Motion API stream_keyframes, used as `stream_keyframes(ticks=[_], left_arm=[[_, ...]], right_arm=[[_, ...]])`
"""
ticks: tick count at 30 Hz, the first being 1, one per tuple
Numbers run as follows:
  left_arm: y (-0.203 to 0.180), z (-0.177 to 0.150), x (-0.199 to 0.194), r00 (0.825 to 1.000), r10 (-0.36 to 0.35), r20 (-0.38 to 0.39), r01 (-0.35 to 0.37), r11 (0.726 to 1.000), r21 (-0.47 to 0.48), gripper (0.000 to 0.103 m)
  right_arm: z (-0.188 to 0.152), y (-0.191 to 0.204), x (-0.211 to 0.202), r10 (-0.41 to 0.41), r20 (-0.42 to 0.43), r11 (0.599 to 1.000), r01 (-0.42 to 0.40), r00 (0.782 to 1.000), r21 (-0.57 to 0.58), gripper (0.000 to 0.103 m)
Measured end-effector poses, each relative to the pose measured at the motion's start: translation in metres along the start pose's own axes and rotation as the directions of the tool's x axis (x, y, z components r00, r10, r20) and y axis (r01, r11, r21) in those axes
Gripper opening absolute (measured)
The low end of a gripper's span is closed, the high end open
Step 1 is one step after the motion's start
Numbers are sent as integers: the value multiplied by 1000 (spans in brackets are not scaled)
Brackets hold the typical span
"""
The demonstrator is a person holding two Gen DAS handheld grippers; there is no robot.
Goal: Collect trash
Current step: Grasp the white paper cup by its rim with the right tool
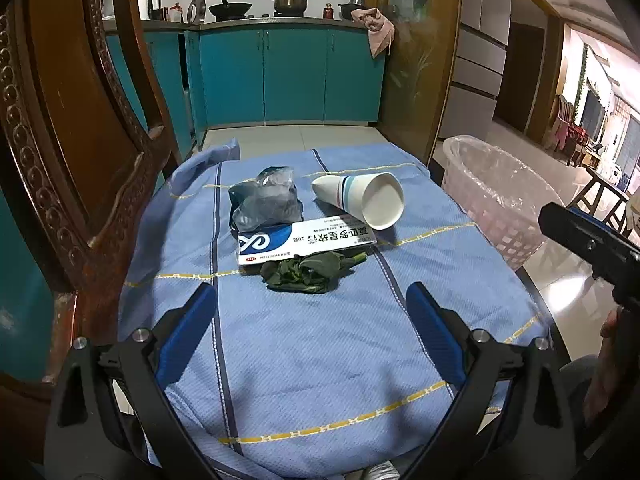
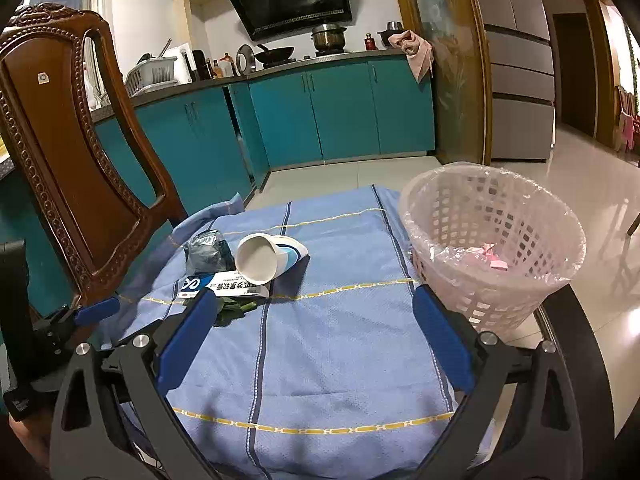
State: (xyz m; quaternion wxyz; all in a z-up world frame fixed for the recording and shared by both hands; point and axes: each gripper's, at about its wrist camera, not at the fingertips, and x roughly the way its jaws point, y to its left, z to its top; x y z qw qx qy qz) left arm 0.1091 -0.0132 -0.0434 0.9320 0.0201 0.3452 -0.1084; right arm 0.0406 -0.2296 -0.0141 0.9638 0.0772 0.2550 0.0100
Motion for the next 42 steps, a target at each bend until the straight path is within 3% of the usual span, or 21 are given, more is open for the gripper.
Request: stream_keyframes(ticks=[12, 17, 22, 28, 30, 42], left_arm=[[4, 2, -1, 1000, 15, 14, -15, 1000, -22, 95], [15, 5, 0, 1000, 15, 10, -14, 997, -75, 95], [16, 4, 2, 1000, 23, 9, -23, 997, -70, 95], [19, 3, 6, 1000, 17, -7, -18, 996, -83, 95], [18, 3, 7, 1000, 20, -9, -21, 997, -77, 95], [18, 1, 12, 999, 28, -22, -30, 997, -74, 95]], right_arm=[[-1, 11, 12, 16, -36, 998, -19, 999, -61, 96], [18, 25, 63, 69, -122, 996, -76, 990, -54, 96], [30, 51, 121, 60, -184, 991, -80, 981, -103, 94], [31, 63, 160, 22, -250, 988, -59, 968, -143, 77], [30, 61, 169, 13, -280, 987, -57, 960, -149, 65], [37, 46, 140, 53, -215, 993, -75, 975, -94, 63]])
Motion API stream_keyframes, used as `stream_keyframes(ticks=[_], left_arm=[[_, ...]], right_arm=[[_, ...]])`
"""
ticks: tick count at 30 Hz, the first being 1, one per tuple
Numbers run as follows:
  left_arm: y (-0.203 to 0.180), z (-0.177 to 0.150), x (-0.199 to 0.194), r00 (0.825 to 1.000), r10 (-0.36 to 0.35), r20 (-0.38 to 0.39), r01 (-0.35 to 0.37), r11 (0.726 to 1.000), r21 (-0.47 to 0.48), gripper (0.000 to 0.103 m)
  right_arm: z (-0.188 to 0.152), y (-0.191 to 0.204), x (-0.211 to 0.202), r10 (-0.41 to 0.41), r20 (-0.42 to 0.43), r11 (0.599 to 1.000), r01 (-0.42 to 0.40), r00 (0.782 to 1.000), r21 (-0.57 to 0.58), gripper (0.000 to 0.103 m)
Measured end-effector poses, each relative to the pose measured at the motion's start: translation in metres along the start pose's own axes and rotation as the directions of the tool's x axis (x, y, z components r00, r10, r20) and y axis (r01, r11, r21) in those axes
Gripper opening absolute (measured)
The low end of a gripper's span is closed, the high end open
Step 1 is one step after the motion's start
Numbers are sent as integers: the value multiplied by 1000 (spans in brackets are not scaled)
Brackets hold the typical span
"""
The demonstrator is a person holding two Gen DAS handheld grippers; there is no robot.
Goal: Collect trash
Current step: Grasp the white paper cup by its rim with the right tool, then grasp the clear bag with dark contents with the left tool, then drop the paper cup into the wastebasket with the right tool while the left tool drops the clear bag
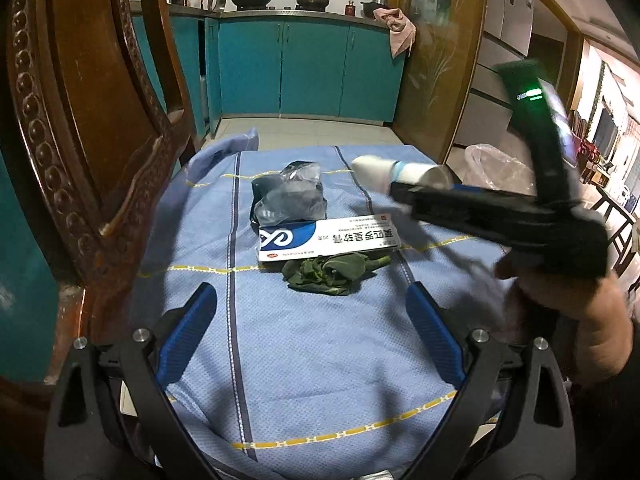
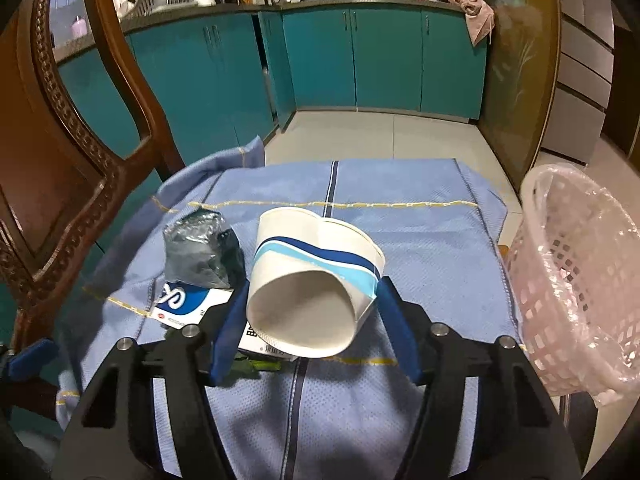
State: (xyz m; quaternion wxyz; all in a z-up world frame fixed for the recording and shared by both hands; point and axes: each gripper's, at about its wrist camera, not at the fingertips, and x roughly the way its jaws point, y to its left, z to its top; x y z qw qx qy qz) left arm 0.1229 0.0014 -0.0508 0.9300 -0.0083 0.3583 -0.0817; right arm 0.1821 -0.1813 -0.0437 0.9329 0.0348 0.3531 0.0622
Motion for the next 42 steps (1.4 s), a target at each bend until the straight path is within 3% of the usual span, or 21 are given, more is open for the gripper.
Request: stream_keyframes(ticks=[8, 11, 17, 19, 21, 22, 27, 33, 39, 42], left_arm=[[-2, 24, 20, 1000, -17, -26, 17, 1000, 16, 95], [-3, 45, 43, 999, -10, -35, 11, 999, 37, 95], [0, 82, 106, 991, 11, -132, -5, 999, 43, 89], [0, 87, 131, 982, 40, -185, -29, 998, 61, 78], [1, 88, 149, 970, 55, -236, -41, 997, 65, 55], [1, 87, 151, 971, 53, -232, -39, 997, 65, 54], [-1, 85, 118, 990, 33, -138, -24, 997, 67, 46], [-15, 64, 38, 999, 35, 17, -37, 992, 120, 46], [-13, 20, -6, 996, 59, 60, -66, 989, 132, 47], [-10, 19, -16, 996, 53, 76, -61, 992, 110, 47]], right_arm=[[-6, -26, -37, 20, 44, 995, -25, 999, 95, 63], [-7, -33, -39, 25, 53, 992, -31, 998, 125, 63], [-8, -33, -34, 32, 47, 993, -37, 998, 114, 63], [-9, -35, -33, 30, 44, 993, -35, 999, 112, 63], [-9, -36, -33, 33, 41, 993, -38, 999, 115, 63], [-8, -36, -33, 32, 41, 993, -36, 999, 113, 63], [-8, -32, -35, 32, 49, 995, -37, 998, 88, 63], [-12, -27, -45, 37, 68, 997, -42, 997, 68, 63], [-33, -17, -67, 36, 77, 999, -38, 996, 29, 63], [-47, -15, -79, 31, 81, 999, -34, 996, 35, 63]])
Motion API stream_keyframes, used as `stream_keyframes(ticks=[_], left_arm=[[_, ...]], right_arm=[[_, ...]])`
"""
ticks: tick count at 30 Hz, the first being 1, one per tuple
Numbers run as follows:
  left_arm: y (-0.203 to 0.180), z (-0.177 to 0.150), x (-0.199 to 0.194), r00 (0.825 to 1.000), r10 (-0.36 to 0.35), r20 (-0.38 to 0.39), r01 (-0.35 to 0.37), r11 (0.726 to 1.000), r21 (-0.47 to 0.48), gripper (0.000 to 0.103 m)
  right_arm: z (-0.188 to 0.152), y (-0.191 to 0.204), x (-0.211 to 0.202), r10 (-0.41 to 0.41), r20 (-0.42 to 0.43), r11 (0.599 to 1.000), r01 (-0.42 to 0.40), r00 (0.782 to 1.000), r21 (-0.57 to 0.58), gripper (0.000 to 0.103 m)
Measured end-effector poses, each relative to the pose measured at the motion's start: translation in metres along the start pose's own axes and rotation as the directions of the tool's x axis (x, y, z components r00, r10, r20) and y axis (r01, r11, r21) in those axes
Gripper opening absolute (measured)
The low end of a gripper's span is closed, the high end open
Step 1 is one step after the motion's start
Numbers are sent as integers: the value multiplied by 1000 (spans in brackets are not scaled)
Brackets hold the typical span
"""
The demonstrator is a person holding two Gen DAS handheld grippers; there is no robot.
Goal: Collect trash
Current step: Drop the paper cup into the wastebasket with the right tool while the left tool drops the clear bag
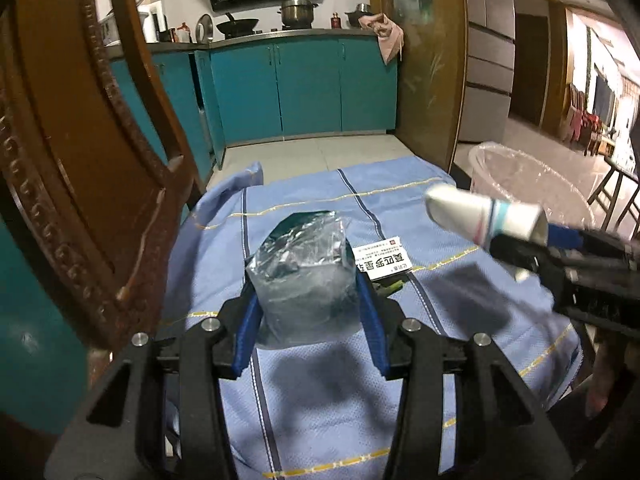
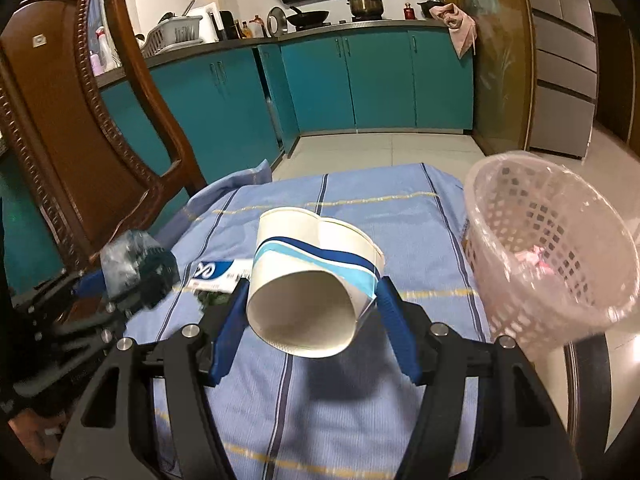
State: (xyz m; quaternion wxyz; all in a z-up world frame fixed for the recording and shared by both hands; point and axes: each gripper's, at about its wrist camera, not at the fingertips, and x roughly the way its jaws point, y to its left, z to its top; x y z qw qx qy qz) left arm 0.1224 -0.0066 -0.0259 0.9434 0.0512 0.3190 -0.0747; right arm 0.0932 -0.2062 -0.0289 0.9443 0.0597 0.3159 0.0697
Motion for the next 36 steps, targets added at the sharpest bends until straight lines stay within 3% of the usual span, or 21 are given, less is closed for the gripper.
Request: stream_keyframes(ticks=[8, 24, 29, 31, 33, 36], left_arm=[[4, 0, 2, 999, -39, 2, 39, 999, -23, 47], [8, -2, 9, 999, -44, -13, 44, 999, -29, 47], [7, -2, 10, 999, -44, -15, 44, 999, -29, 47], [6, -2, 10, 999, -44, -14, 44, 999, -30, 47], [6, -3, 10, 999, -47, -15, 46, 998, -32, 47], [6, -3, 11, 999, -48, -15, 48, 998, -31, 47]], right_arm=[[-9, 10, -4, -36, 3, 999, 36, 999, -38, 63], [-12, 13, 0, -39, -10, 998, 39, 999, -48, 63], [-7, 4, -8, -56, 40, 998, 57, 998, -21, 63], [5, -11, -21, -119, 131, 993, 119, 984, 11, 63], [21, -34, -33, -202, 210, 979, 191, 957, 70, 63], [39, -84, -36, -323, 243, 939, 278, 915, 203, 63]])
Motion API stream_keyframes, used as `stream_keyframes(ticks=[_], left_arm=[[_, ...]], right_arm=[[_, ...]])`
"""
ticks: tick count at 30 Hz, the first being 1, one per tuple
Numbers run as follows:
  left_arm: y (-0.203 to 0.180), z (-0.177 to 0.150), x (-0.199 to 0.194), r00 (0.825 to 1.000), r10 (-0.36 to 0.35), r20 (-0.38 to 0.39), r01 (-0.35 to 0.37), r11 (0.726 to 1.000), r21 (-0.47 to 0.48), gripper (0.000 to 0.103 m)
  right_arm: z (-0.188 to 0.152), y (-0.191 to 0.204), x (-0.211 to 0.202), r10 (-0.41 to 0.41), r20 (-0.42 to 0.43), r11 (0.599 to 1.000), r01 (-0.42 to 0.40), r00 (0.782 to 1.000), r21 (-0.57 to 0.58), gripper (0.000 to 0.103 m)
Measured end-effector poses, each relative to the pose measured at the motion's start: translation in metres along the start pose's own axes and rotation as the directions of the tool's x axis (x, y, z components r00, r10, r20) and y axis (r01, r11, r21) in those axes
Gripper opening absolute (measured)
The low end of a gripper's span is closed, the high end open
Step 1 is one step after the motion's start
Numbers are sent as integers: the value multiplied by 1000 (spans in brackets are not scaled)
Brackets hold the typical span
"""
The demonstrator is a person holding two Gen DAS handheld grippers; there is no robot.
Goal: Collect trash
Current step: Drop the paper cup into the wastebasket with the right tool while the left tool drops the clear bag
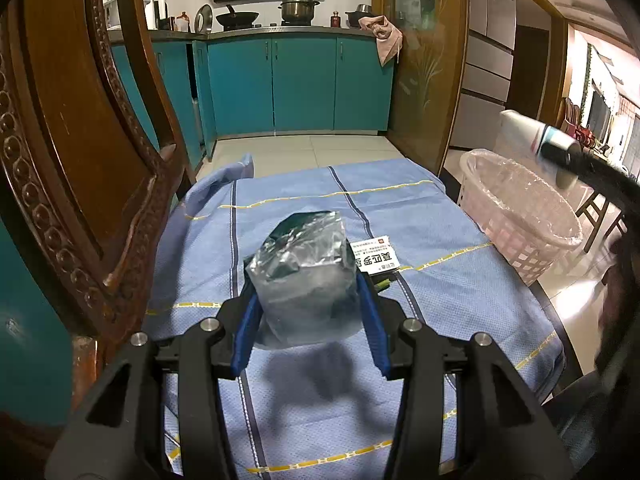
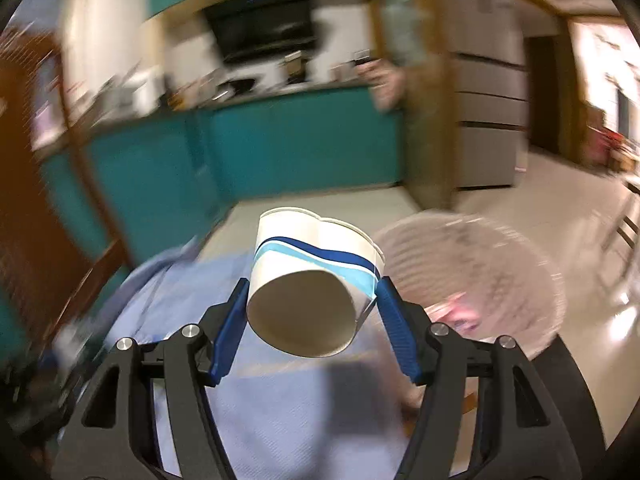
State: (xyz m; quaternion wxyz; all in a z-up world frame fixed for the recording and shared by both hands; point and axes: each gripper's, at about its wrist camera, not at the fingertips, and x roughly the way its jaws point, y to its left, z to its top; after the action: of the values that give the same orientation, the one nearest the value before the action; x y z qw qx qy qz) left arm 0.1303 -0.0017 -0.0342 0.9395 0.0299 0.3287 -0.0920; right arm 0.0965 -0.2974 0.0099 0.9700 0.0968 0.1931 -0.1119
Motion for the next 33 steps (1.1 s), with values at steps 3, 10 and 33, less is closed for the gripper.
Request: stream_keyframes(ticks=[3, 10, 33], left_arm=[[1, 0, 1, 1000, 0, -5, 0, 1000, -1, 47], [-3, -1, 3, 1000, -7, -2, 7, 1000, 9, 48], [-236, 114, 62, 943, -331, -28, 328, 913, 244, 91]], right_arm=[[7, -39, 32, -68, -53, 993, 73, 996, 95, 66], [-7, -91, 18, -73, -58, 947, 87, 996, 309, 93], [-34, -120, -82, -158, 235, 831, 1, 959, 556, 100]])
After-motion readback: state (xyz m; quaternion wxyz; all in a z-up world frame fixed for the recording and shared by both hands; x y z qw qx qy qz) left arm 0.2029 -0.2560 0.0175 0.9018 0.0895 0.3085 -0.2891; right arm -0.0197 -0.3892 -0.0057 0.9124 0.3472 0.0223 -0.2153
